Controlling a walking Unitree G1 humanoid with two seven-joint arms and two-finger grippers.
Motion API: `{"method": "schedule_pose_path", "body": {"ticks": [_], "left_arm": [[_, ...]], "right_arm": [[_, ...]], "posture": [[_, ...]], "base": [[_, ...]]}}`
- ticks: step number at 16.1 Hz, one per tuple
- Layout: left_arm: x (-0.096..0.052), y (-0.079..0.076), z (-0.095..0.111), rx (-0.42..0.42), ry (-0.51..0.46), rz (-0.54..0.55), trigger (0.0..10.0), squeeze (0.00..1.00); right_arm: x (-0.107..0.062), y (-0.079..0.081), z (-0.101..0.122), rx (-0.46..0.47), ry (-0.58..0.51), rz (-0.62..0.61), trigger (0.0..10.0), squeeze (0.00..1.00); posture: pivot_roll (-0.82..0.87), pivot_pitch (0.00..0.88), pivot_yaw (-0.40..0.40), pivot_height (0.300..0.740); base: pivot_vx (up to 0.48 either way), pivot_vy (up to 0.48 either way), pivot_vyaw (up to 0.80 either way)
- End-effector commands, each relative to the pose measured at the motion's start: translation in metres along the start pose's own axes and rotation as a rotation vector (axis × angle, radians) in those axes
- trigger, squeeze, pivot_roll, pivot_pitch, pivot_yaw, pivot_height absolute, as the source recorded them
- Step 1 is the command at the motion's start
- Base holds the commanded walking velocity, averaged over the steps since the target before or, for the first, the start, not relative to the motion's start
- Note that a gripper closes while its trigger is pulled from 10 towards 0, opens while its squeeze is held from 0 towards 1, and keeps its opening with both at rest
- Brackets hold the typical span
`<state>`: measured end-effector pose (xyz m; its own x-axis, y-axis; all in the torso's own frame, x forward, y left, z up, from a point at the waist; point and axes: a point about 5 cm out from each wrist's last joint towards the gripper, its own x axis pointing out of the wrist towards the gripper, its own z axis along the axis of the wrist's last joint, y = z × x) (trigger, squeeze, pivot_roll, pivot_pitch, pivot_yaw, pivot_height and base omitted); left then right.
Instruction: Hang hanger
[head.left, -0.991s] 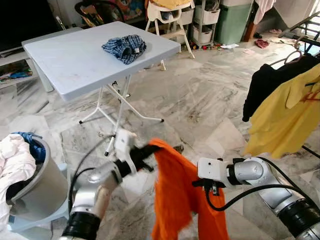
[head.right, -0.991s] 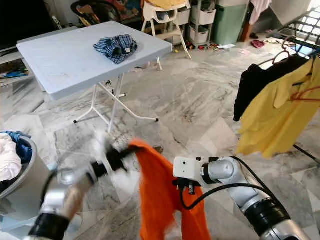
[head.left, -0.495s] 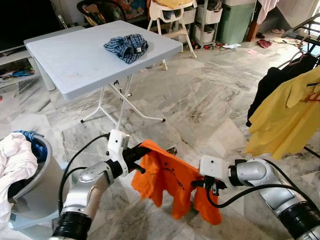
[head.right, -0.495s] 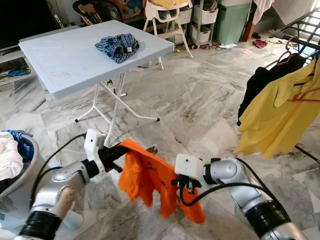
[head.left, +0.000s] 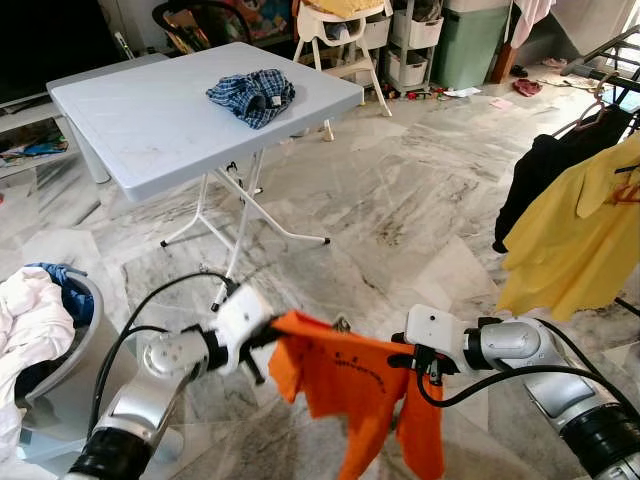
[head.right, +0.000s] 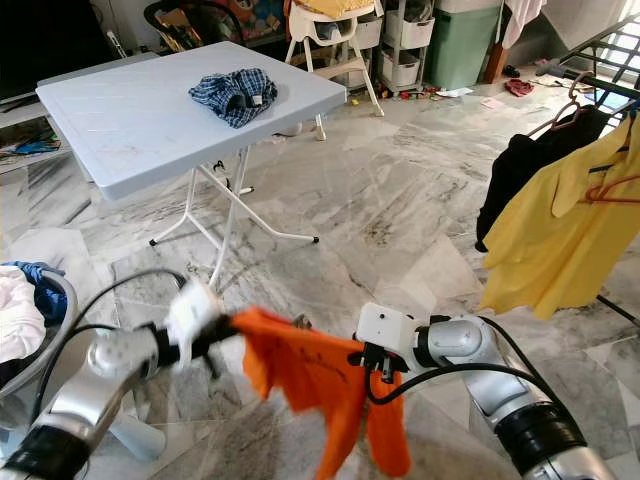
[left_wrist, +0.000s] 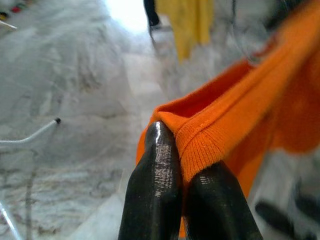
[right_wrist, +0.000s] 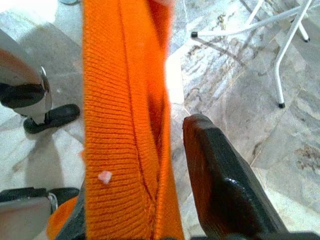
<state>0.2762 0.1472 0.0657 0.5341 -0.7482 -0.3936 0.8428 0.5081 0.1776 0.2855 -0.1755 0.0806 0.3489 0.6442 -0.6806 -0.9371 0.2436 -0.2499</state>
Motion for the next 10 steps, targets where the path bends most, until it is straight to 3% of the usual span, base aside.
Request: {"method": "schedule_pose_path", "body": {"ticks": [1,2,4,7,8,10], "left_arm": [[-0.002,-0.003,-0.005,0.063,0.037,-0.029,0.0,0.0],[-0.005,-0.014,-0.015,0.134,0.085,-0.093,0.0,0.0],[-0.009,-0.023,-0.024,0.177,0.117,-0.168,0.0,0.0],[-0.014,-0.034,-0.029,0.12,0.132,-0.253,0.0,0.0],[-0.016,-0.042,-0.029,0.015,0.118,-0.31,0.0,0.0],[-0.016,-0.046,-0.027,-0.032,0.103,-0.337,0.0,0.0]], "right_arm": [[-0.007,-0.01,0.002,-0.003,-0.003,-0.038,10.0,1.0],[-0.008,-0.014,0.002,-0.005,-0.003,-0.058,10.0,1.0],[-0.008,-0.015,0.003,-0.012,-0.001,-0.07,10.0,1.0],[-0.005,-0.013,0.007,0.008,-0.046,-0.072,10.0,1.0],[-0.004,-0.01,0.008,0.011,-0.057,-0.053,10.0,1.0],[-0.004,-0.009,0.006,0.01,-0.05,-0.049,10.0,1.0]], "posture": [[-0.09,0.0,0.068,0.74],[-0.09,0.0,0.068,0.74],[-0.09,0.0,0.068,0.74],[-0.09,0.0,0.067,0.74],[-0.09,0.0,0.065,0.74],[-0.09,0.0,0.064,0.74]], "base": [[0.0,0.0,0.0],[0.0,0.0,0.0],[0.0,0.0,0.0],[0.0,0.0,0.0],[0.0,0.0,0.0],[0.0,0.0,0.0]]}}
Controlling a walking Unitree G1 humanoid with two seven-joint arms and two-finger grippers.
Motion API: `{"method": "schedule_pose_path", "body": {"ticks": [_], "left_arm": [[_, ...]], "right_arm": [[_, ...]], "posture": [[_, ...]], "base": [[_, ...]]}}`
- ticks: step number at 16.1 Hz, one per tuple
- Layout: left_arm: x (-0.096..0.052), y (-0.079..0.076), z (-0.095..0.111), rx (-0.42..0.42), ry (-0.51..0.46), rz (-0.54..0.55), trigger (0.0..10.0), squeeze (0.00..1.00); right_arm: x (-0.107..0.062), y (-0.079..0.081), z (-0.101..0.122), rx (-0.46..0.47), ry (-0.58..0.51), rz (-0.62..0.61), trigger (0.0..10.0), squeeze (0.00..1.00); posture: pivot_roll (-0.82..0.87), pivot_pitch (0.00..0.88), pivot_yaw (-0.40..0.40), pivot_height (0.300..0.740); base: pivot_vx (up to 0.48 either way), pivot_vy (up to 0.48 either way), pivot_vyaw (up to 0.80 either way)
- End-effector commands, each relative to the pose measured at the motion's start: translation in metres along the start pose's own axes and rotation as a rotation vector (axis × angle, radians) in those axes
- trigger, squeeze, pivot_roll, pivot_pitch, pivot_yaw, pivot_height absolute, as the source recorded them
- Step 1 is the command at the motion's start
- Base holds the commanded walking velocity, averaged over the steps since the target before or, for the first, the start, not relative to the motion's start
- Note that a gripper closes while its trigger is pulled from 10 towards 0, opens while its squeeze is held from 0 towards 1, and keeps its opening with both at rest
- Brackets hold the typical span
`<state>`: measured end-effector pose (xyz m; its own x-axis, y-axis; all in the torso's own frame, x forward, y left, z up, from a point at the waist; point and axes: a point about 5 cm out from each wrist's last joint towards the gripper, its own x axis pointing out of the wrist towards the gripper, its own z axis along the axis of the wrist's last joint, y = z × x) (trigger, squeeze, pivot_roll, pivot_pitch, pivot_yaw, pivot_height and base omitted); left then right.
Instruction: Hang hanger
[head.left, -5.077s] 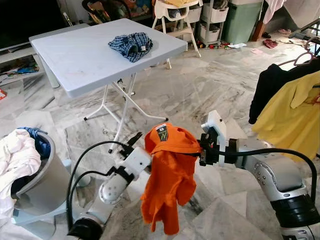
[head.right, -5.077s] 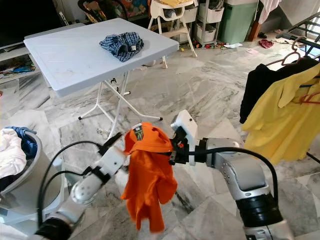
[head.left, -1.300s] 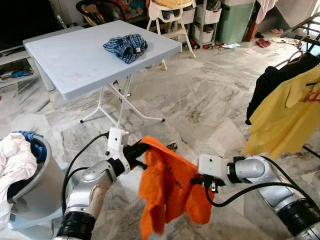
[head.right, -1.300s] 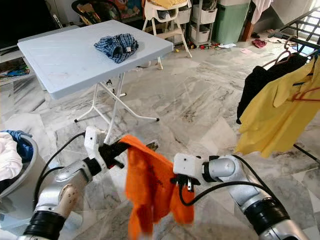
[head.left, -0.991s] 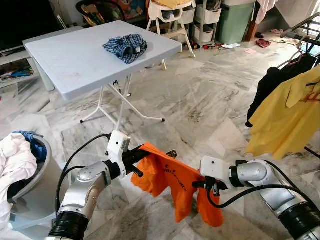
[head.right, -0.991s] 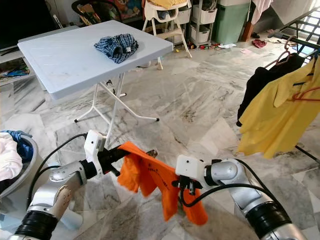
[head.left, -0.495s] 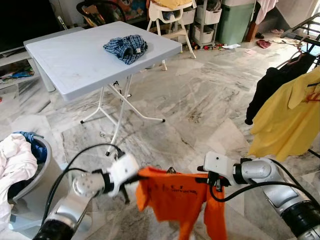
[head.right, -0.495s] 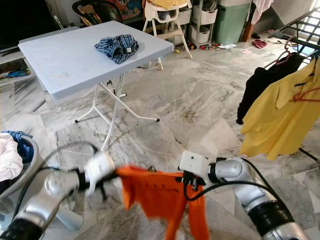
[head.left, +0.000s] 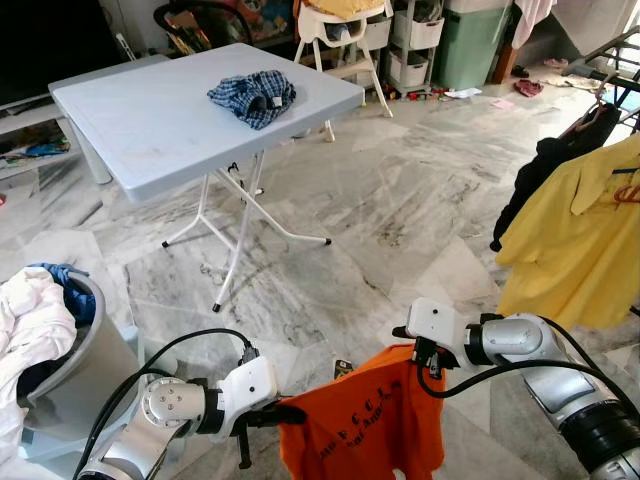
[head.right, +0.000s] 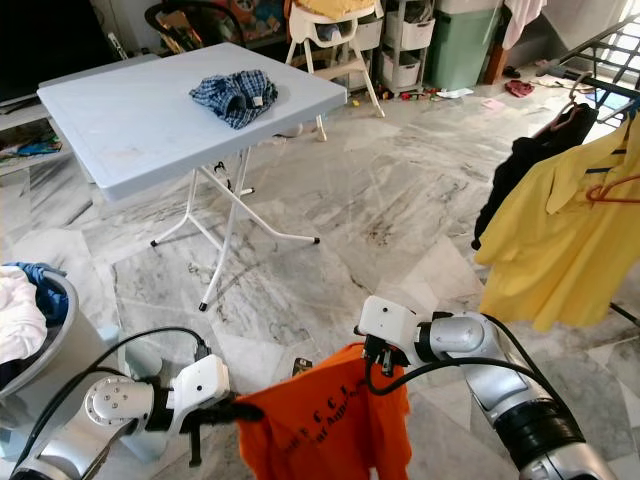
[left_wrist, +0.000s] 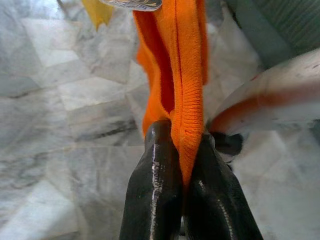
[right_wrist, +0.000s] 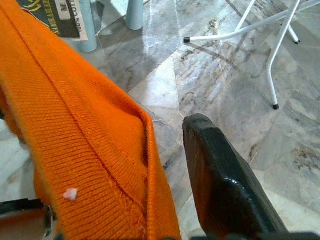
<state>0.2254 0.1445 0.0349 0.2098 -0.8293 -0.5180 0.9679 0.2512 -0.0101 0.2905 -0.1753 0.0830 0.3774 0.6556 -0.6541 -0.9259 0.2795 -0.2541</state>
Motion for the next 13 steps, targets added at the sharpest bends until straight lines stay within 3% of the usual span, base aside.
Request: {"method": "schedule_pose_path", "body": {"ticks": [1,3,5,6,9,10,12,13], "left_arm": [[-0.004,0.003,0.004,0.001,-0.016,0.013,0.0,0.0],[-0.002,0.013,0.017,-0.049,-0.112,0.083,0.0,0.0],[-0.006,0.031,0.035,-0.153,-0.269,0.22,0.0,0.0],[-0.01,0.043,0.044,-0.188,-0.331,0.296,0.0,0.0],[-0.009,0.048,0.046,-0.169,-0.328,0.349,0.0,0.0],[-0.007,0.049,0.04,-0.153,-0.266,0.389,0.0,0.0],[-0.006,0.054,0.031,-0.141,-0.202,0.466,0.0,0.0],[-0.006,0.056,0.029,-0.124,-0.176,0.498,0.0,0.0]], "right_arm": [[-0.005,-0.004,0.004,-0.015,-0.017,-0.016,10.0,1.0],[-0.005,-0.005,0.005,0.006,-0.034,-0.011,10.0,1.0],[-0.008,0.012,0.0,0.051,-0.022,0.136,10.0,1.0],[-0.01,0.022,-0.009,0.04,0.044,0.216,10.0,1.0],[-0.008,0.031,-0.009,0.076,0.039,0.277,10.0,1.0],[-0.008,0.037,-0.003,0.126,-0.005,0.335,10.0,1.0],[-0.007,0.037,0.012,0.291,-0.196,0.359,10.0,1.0],[0.0,0.008,0.016,0.279,-0.26,0.077,10.0,1.0]], "posture": [[-0.09,0.0,0.062,0.74],[-0.09,0.0,0.06,0.74],[-0.09,0.0,0.057,0.74],[-0.09,0.0,0.057,0.74],[-0.09,0.0,0.056,0.74],[-0.09,0.0,0.056,0.74],[-0.09,0.0,0.055,0.74],[-0.09,0.0,0.053,0.74]], "base": [[0.0,0.0,0.0],[0.0,0.0,0.0],[0.0,0.0,0.0],[0.0,0.0,0.0],[0.0,0.0,0.0],[0.0,0.0,0.0],[0.0,0.0,0.0],[0.0,0.0,0.0]]}}
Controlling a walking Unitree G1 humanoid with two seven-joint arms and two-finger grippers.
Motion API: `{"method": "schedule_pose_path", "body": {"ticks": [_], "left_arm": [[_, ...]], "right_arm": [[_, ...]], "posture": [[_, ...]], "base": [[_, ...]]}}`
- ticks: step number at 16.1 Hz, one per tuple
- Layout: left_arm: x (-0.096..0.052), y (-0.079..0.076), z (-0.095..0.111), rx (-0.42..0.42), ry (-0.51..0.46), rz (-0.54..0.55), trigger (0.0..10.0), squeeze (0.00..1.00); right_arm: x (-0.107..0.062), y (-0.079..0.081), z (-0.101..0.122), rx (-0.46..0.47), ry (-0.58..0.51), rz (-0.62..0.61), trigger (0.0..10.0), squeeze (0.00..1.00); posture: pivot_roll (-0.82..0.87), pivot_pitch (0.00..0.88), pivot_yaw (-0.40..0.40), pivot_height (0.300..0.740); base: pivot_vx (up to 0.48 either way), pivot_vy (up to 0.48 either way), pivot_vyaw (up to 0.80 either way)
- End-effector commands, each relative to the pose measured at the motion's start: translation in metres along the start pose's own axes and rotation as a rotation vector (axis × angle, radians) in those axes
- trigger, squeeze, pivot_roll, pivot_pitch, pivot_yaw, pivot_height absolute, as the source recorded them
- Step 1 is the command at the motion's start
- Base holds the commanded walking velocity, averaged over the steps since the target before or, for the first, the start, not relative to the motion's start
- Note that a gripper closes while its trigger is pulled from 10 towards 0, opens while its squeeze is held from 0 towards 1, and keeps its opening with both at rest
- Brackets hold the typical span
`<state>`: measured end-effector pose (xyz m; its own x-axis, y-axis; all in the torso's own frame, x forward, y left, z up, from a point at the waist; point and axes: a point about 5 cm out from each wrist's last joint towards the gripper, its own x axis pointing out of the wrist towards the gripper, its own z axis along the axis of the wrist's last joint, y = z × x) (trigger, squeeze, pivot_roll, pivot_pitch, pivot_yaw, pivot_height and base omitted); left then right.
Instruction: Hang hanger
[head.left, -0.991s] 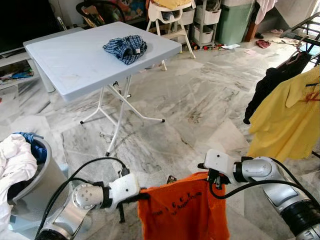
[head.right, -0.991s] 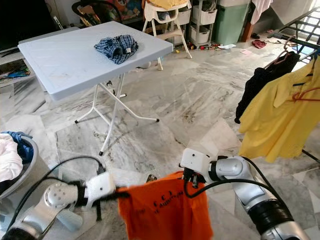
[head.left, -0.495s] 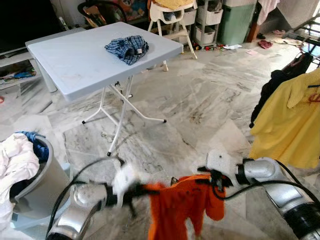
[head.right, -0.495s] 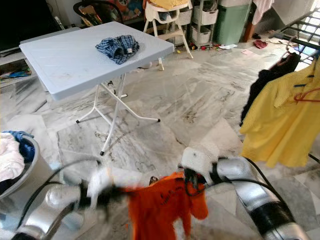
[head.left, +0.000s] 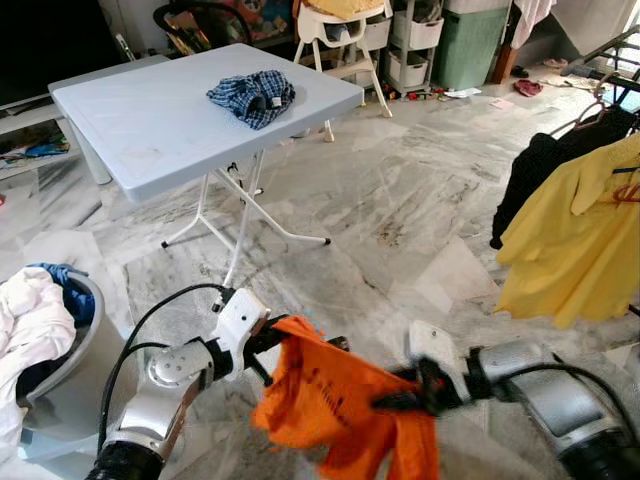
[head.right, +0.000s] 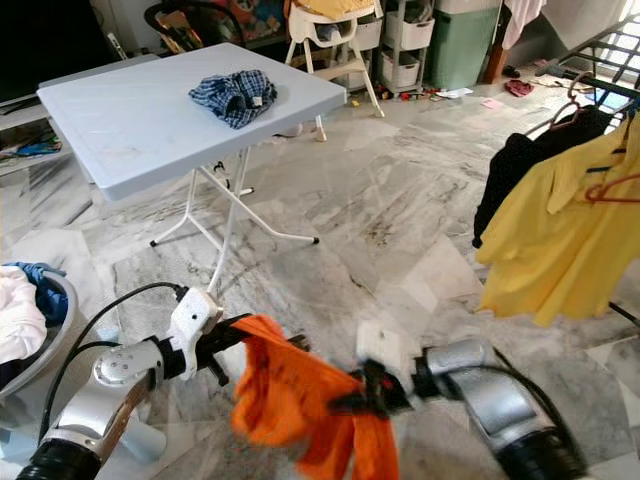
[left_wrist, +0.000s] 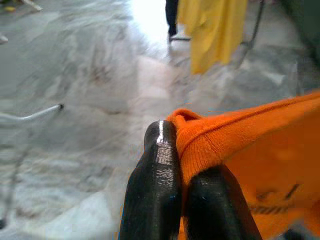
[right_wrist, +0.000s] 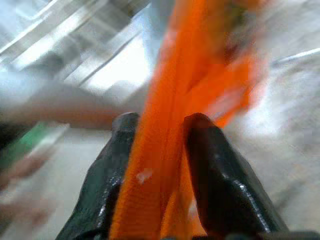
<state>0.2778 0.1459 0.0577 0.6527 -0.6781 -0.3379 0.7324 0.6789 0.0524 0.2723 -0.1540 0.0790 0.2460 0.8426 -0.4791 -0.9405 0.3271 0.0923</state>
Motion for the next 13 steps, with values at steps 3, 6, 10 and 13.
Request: {"method": "schedule_pose_path", "body": {"ticks": [3,6,10,13], "left_arm": [[0.002,0.005,0.006,0.037,-0.009,0.047,0.0,0.0],[0.006,0.003,0.005,0.036,-0.015,0.067,0.0,0.0],[0.011,0.0,0.008,0.036,-0.026,0.076,0.0,0.0],[0.013,0.0,0.009,0.036,-0.036,0.086,0.0,0.0]], "right_arm": [[-0.009,-0.029,0.028,-0.08,-0.115,-0.257,10.0,1.0],[0.006,-0.018,0.029,-0.166,-0.097,-0.247,10.0,1.0],[0.015,-0.026,0.033,-0.197,-0.135,-0.364,7.3,0.0],[0.019,-0.022,0.034,-0.209,-0.143,-0.339,0.0,0.0]], "posture": [[-0.09,0.0,0.05,0.74],[-0.09,0.0,0.047,0.74],[-0.1,0.0,0.043,0.74],[-0.1,0.0,0.043,0.74]], "base": [[0.0,0.0,0.0],[0.0,0.0,0.0],[0.0,0.0,0.0],[0.0,0.0,0.0]]}}
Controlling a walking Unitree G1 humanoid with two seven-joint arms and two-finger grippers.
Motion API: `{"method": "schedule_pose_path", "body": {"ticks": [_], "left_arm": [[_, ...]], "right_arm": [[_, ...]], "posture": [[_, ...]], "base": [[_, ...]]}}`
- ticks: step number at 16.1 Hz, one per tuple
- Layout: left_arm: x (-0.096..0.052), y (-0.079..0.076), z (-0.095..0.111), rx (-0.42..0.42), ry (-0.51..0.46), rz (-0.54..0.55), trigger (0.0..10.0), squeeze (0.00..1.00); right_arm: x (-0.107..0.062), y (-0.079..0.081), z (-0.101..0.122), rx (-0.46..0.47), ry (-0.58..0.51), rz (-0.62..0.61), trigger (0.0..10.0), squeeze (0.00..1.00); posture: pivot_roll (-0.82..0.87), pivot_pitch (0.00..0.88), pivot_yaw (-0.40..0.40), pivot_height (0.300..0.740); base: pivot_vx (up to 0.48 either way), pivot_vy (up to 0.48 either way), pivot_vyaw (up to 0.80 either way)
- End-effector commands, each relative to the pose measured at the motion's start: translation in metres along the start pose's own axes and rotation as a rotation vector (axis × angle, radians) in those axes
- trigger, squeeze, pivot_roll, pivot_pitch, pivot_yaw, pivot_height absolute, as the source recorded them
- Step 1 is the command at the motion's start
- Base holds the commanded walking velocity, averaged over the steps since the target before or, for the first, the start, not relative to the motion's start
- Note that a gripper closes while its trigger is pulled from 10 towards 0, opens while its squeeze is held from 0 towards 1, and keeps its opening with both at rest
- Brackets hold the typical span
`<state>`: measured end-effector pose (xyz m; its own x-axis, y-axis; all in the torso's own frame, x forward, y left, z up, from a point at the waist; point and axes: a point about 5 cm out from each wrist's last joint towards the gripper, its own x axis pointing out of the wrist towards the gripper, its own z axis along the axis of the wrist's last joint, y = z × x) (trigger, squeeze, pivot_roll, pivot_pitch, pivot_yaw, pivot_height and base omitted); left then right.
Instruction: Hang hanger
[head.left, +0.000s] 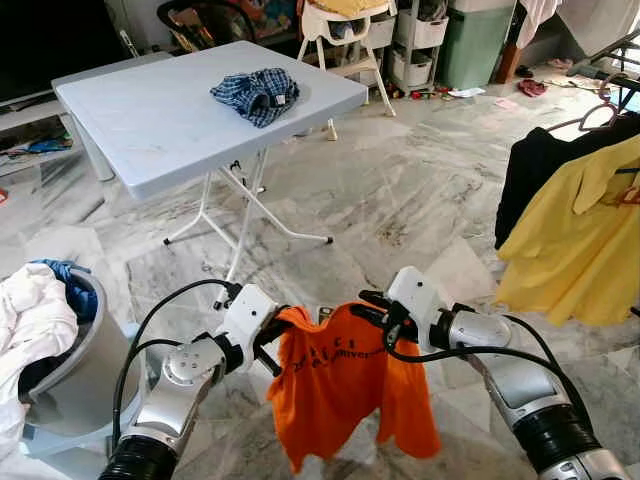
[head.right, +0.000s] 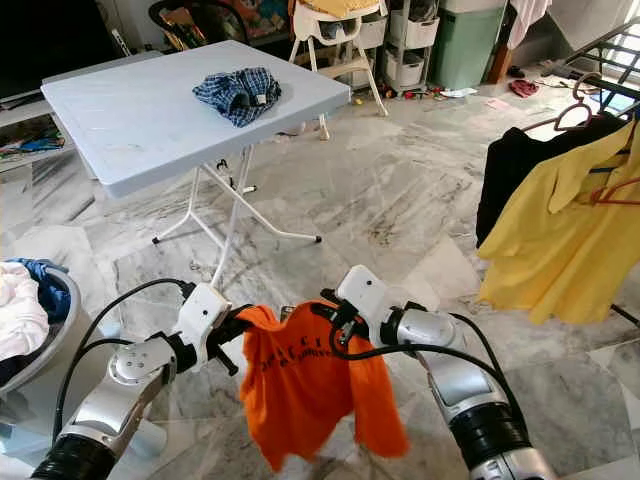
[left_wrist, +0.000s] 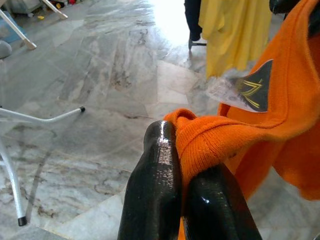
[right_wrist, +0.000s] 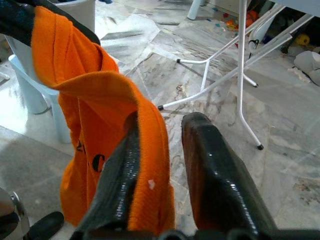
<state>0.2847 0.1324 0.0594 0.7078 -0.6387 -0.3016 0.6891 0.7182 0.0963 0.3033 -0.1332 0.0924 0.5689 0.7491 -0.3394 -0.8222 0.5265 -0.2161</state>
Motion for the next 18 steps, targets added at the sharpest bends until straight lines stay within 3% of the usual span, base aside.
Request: {"method": "schedule_pose_path", "body": {"ticks": [1,5,6,11,13,16,18], "left_arm": [[0.001,0.004,0.003,0.013,-0.006,0.02,0.0,0.0],[0.002,0.005,0.004,0.013,-0.01,0.034,0.0,0.0],[0.003,0.006,0.004,0.013,-0.01,0.037,0.0,0.0],[0.004,0.005,0.002,0.014,-0.005,0.038,0.0,0.0],[0.005,0.004,0.003,0.014,-0.006,0.039,0.0,0.0],[0.006,0.005,0.003,0.015,-0.005,0.043,0.0,0.0],[0.006,0.007,0.001,0.025,0.014,0.072,0.0,0.0]], "right_arm": [[0.003,0.001,0.006,-0.024,-0.017,0.021,0.0,0.0],[0.005,0.012,0.003,-0.028,0.0,0.128,0.0,0.0],[0.004,0.016,0.003,0.029,0.002,0.178,10.0,1.0],[-0.003,0.025,0.008,0.073,0.025,0.339,10.0,1.0],[-0.001,0.017,0.008,0.034,0.038,0.281,10.0,1.0],[-0.001,0.016,0.01,0.029,0.051,0.288,10.0,1.0],[0.003,0.009,0.009,-0.104,0.092,0.187,10.0,1.0]], "posture": [[-0.1,0.0,0.044,0.74],[-0.1,0.0,0.046,0.74],[-0.1,0.0,0.044,0.74],[-0.1,0.0,0.046,0.74],[-0.1,0.0,0.045,0.74],[-0.1,0.0,0.044,0.74],[-0.09,0.0,0.044,0.74]], "base": [[0.0,0.0,0.0],[0.0,0.0,0.0],[0.0,0.0,0.0],[0.0,0.0,0.0],[0.0,0.0,0.0],[0.0,0.0,0.0],[0.0,0.0,0.0]]}}
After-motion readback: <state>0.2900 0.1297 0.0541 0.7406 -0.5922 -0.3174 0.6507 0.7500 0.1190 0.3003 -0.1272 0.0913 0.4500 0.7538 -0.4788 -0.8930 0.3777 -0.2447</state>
